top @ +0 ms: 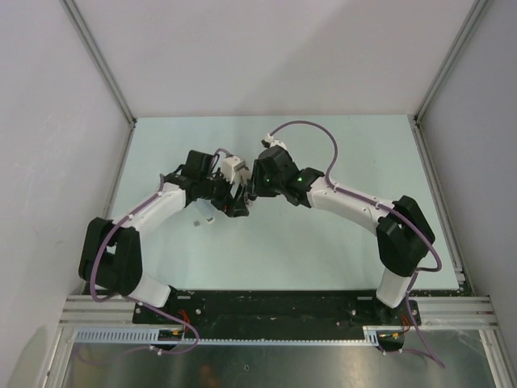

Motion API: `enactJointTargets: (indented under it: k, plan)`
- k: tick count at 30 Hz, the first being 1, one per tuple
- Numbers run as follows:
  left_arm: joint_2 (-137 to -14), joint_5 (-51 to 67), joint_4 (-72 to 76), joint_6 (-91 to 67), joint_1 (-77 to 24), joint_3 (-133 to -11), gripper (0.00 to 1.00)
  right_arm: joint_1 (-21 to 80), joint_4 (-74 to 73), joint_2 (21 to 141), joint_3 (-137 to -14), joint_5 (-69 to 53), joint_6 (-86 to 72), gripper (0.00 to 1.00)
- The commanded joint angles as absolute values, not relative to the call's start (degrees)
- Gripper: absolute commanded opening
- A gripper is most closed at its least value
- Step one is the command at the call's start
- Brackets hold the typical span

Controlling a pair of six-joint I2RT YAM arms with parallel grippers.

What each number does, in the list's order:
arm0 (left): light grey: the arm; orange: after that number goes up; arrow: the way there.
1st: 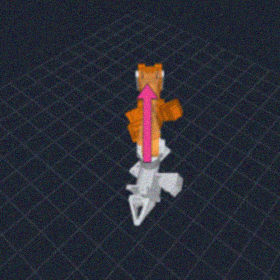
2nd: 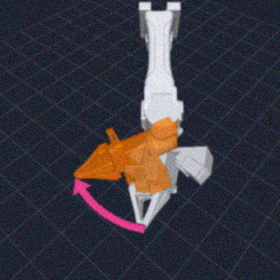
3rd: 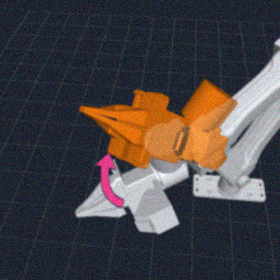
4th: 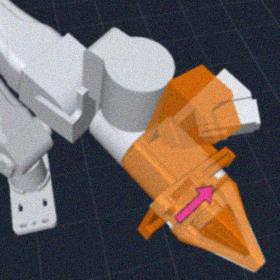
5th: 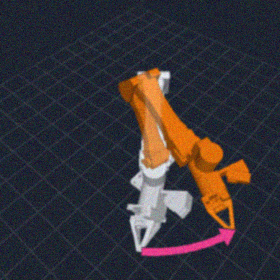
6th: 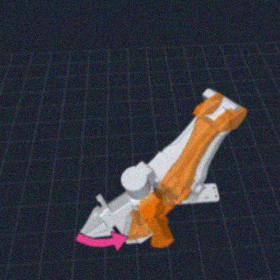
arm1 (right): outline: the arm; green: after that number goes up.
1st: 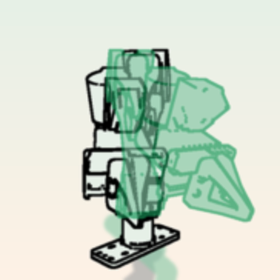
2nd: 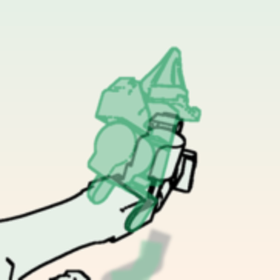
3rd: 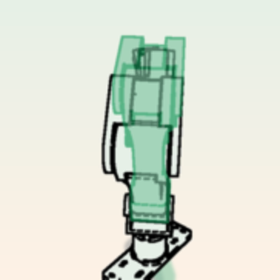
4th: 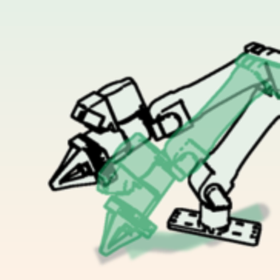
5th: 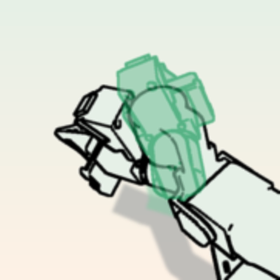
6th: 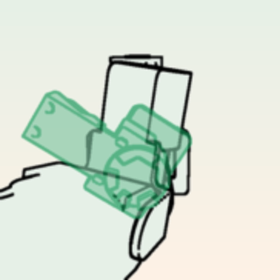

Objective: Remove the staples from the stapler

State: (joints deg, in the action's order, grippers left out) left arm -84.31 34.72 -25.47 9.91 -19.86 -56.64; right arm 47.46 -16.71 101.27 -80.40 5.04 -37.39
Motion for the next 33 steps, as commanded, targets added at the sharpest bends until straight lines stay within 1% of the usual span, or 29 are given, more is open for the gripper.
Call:
enactJointTargets:
  k: [1,9,14,19,21,24,26,28,33]
  plan:
    - [-85.97,35.23,-20.76,8.36,-19.96,-57.66,0.85,48.19,-9.83,96.12,-79.34,4.23,-40.40,0.00]
    - [-87.33,36.36,-18.62,8.32,-19.95,-57.87,0.67,49.23,-8.04,94.96,-76.86,2.66,-42.52,0.00]
    - [-87.48,37.37,-18.38,8.61,-20.00,-57.72,0.50,49.63,-6.93,94.47,-75.98,2.11,-43.46,0.00]
    - [-87.06,37.94,-18.37,9.47,-19.95,-56.47,0.36,49.26,-6.06,93.50,-75.27,1.59,-44.29,0.00]
    - [-87.16,38.25,-18.37,9.62,-19.95,-56.17,0.28,49.10,-5.62,93.25,-75.07,1.08,-44.78,0.00]
    - [-87.44,39.50,-18.34,9.84,-19.86,-56.21,0.11,49.18,-4.76,92.97,-74.47,-0.08,-45.51,0.00]
    - [-87.56,40.11,-18.32,10.13,-19.62,-56.68,0.03,49.21,-4.44,92.72,-74.08,-1.12,-45.76,0.00]
    - [-87.43,40.06,-18.36,10.62,-19.54,-57.17,0.01,49.22,-4.47,92.22,-73.49,-1.64,-45.65,0.00]
    - [-86.82,36.52,-18.37,12.53,-19.52,-58.01,0.00,48.83,-4.87,90.39,-71.53,-2.93,-44.01,0.00]
